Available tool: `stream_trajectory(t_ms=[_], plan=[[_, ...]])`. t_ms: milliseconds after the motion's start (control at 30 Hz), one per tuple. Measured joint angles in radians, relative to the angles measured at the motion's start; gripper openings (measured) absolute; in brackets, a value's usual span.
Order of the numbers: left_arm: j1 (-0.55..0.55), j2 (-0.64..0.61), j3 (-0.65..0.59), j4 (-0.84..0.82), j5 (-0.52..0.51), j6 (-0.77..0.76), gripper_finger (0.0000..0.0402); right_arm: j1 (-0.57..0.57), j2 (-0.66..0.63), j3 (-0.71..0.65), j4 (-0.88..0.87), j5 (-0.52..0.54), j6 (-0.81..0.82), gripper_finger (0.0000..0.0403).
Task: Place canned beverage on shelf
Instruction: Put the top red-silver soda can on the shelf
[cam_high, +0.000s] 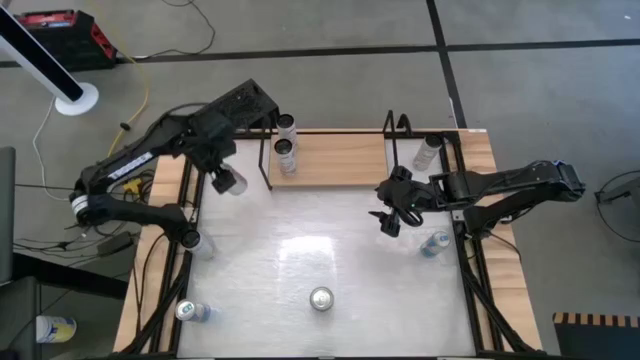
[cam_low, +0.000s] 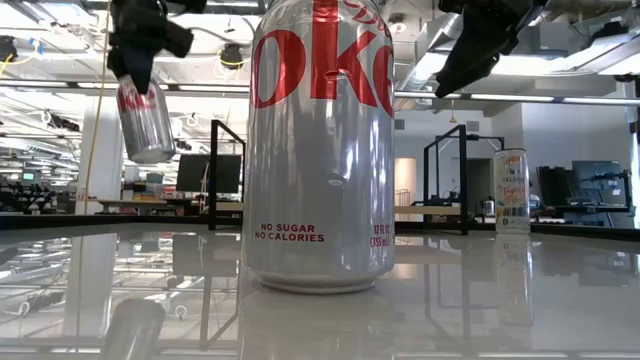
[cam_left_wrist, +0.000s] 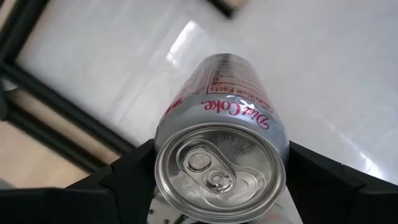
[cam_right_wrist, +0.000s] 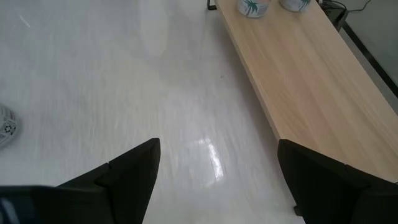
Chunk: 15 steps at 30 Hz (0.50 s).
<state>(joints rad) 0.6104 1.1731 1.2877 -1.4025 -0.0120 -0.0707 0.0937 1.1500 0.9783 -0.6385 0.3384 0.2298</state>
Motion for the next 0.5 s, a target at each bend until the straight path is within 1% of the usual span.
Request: stream_trajectory(t_ms=[167,267,400,500], plan=[[-0.229,-0.029,0.000,0.039,-0.002,-0.146,0.0284,0.000,0.000,0.000,0.000,0.000,0.000,0.0347],[-0.368,-0.008,0.001,0.141,-0.004,-0.215,0.0284,0.000,0.000,0.000,0.000,0.000,0.002,0.0347],[-0.511,0.083,0.001,0.302,-0.022,-0.252,0.0284,0.000,0.000,0.000,0.006,0.000,0.005,0.0347],[-0.576,0.186,0.001,0.388,-0.022,-0.237,0.0284,0.005,0.001,0.000,0.029,0.000,0.005,0.0347]])
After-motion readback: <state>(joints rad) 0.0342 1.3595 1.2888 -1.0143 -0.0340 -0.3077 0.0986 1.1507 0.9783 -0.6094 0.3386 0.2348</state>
